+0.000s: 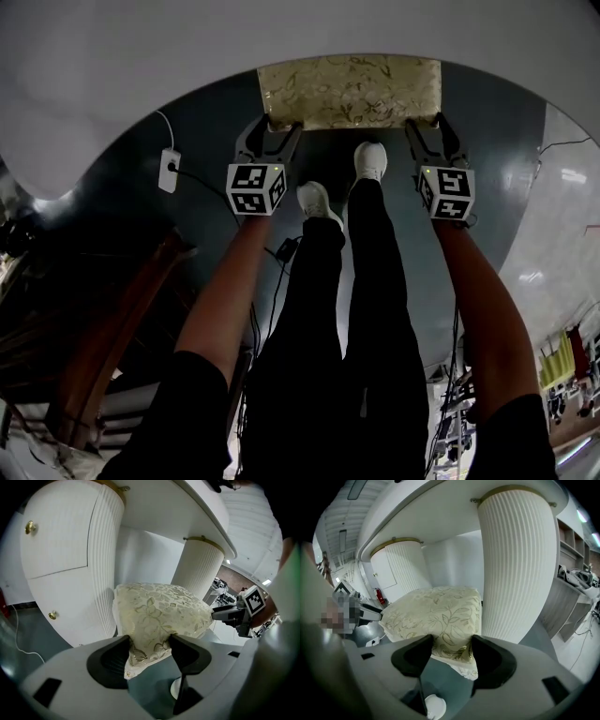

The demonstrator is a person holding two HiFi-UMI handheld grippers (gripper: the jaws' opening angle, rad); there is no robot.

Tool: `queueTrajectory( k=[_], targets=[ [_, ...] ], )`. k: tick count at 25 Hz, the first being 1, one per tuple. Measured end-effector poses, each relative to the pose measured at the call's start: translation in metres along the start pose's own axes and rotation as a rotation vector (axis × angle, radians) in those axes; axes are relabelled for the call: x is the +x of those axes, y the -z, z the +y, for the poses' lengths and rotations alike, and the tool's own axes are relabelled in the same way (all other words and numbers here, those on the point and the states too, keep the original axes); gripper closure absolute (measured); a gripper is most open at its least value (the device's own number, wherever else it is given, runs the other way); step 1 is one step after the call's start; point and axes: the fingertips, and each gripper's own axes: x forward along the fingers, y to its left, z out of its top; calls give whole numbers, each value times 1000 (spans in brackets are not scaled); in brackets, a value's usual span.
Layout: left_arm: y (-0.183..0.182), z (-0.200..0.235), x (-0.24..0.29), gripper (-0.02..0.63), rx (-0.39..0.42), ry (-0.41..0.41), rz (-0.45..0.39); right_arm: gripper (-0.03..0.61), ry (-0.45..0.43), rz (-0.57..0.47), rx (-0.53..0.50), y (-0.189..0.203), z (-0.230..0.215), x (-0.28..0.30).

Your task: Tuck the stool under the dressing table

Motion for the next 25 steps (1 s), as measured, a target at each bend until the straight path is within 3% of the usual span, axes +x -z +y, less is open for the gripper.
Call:
queueTrajectory(
  k=[12, 19, 25],
  targets=[
    [-28, 9, 22, 330, -47, -24, 15, 316, -13, -36, 24, -26, -19, 20],
    [-39, 25, 23, 331, -39, -70, -4, 316, -42, -45, 52, -30, -10, 27],
    [-39, 25, 24, 331, -29, -64, 2, 316, -55, -49, 21, -30, -9, 29]
  ],
)
